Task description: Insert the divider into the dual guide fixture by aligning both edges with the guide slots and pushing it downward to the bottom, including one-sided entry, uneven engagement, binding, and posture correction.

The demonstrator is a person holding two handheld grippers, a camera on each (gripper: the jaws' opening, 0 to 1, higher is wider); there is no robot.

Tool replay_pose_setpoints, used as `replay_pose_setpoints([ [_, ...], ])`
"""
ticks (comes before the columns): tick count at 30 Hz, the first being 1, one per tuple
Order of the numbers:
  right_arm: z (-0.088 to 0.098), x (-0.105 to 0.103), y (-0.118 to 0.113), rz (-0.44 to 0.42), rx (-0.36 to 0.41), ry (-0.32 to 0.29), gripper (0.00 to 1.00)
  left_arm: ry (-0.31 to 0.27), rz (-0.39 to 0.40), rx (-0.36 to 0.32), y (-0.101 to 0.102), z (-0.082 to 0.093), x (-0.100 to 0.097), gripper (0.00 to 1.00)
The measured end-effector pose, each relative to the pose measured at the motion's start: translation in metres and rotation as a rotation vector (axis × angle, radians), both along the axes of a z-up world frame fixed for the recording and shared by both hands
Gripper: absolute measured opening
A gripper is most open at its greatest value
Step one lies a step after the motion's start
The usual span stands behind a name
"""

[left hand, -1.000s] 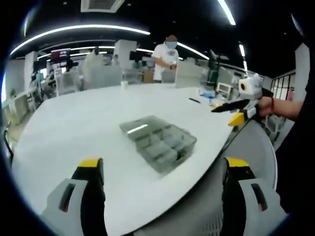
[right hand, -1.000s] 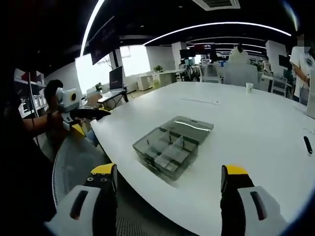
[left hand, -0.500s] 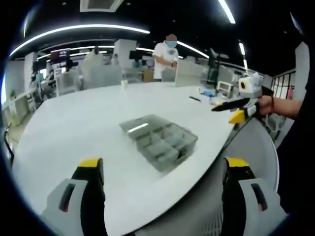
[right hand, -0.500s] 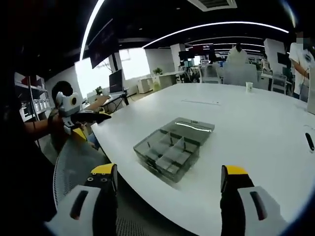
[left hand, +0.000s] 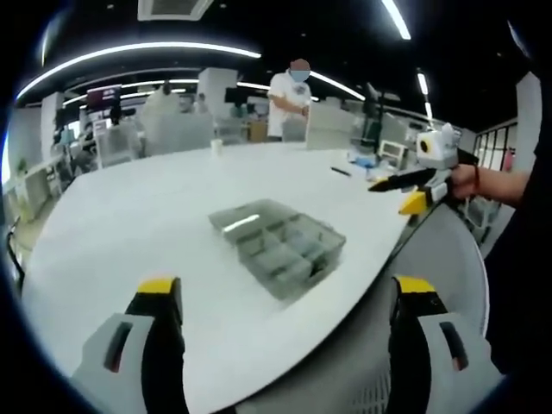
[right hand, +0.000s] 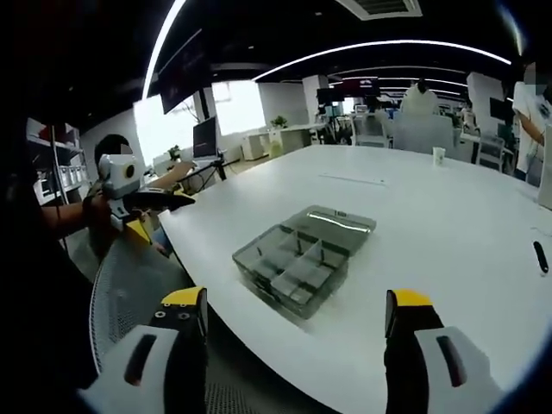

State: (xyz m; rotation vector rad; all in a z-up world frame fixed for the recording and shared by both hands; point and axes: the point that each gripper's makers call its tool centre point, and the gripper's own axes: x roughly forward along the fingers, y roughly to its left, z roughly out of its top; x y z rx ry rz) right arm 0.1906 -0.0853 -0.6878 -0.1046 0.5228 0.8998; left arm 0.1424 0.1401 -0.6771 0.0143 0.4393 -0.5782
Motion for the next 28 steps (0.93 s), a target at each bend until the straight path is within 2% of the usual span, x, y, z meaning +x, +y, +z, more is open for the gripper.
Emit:
replay_pose_setpoints([
  [28,0.0015,-0.0098,-0.0094,-0.011,-0.004,0.012,0.82,-0.002,0.001,0.009,-0.002,0.0,-0.0014,0.98],
])
